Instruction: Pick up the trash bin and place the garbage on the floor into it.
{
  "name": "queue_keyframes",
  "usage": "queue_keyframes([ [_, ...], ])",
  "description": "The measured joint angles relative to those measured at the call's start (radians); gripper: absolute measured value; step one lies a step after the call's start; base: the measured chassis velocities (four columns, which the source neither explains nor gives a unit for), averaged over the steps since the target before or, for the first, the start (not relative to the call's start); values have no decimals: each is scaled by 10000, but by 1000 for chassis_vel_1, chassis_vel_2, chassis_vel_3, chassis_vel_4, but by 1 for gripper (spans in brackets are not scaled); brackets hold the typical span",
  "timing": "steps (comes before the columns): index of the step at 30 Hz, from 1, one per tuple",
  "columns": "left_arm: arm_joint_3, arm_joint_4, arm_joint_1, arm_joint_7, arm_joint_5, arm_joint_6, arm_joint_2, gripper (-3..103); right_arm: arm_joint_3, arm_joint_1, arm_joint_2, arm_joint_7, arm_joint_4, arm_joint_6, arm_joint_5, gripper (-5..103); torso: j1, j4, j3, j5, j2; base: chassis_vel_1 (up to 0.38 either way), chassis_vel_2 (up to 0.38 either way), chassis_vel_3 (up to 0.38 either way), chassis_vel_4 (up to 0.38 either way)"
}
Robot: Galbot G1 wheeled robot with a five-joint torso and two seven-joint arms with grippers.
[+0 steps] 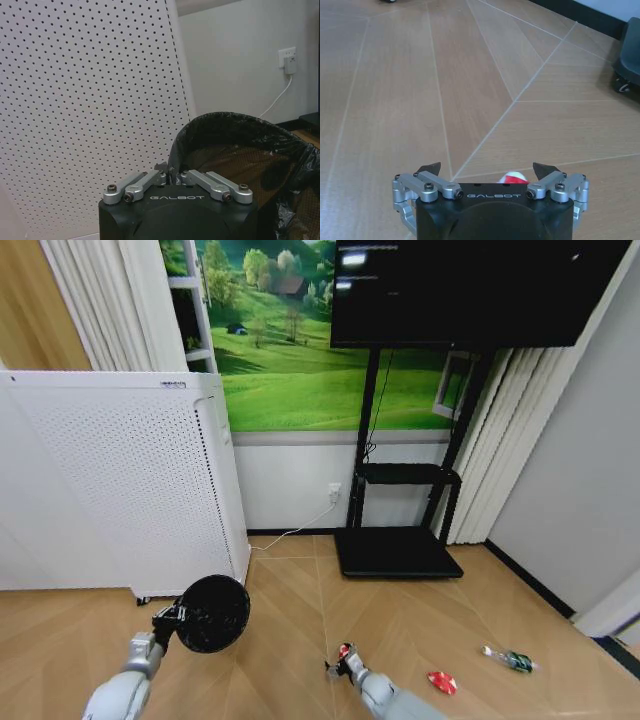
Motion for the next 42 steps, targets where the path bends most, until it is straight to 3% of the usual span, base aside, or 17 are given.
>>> queue_keyframes([
  [21,1,-53,83,5,7,-64,-28,6,575,182,318,114,-1257,-8,-1402,103,0,1,0,1,1,0,0,0,0],
  [23,-32,-53,109,6,13,-93,-25,6,604,178,343,81,-1268,-21,-1504,99,0,1,0,0,1,0,0,0,0],
  [26,-47,-53,145,10,27,-130,-32,6,649,168,392,47,-1344,-60,-1591,83,0,0,0,1,1,0,0,0,0],
  [28,-47,-50,152,11,31,-135,-36,6,652,166,391,47,-1359,-72,-1605,83,0,0,0,0,1,0,0,0,0],
  [29,-47,-28,153,15,44,-145,-46,6,653,159,389,17,-1384,-91,-1631,73,0,0,0,0,1,0,0,0,0],
  [33,-32,18,142,16,64,-169,-51,6,677,150,388,-39,-1435,-90,-1667,67,-1,0,-1,0,1,0,0,0,0],
  [36,-12,86,92,17,88,-183,-52,6,775,106,404,-134,-1493,-26,-1780,50,-1,-1,-2,-1,2,0,0,0,0],
  [42,17,162,31,17,106,-197,-43,6,859,60,422,-170,-1516,33,-1817,37,-1,-1,-2,-1,2,0,0,0,0],
])
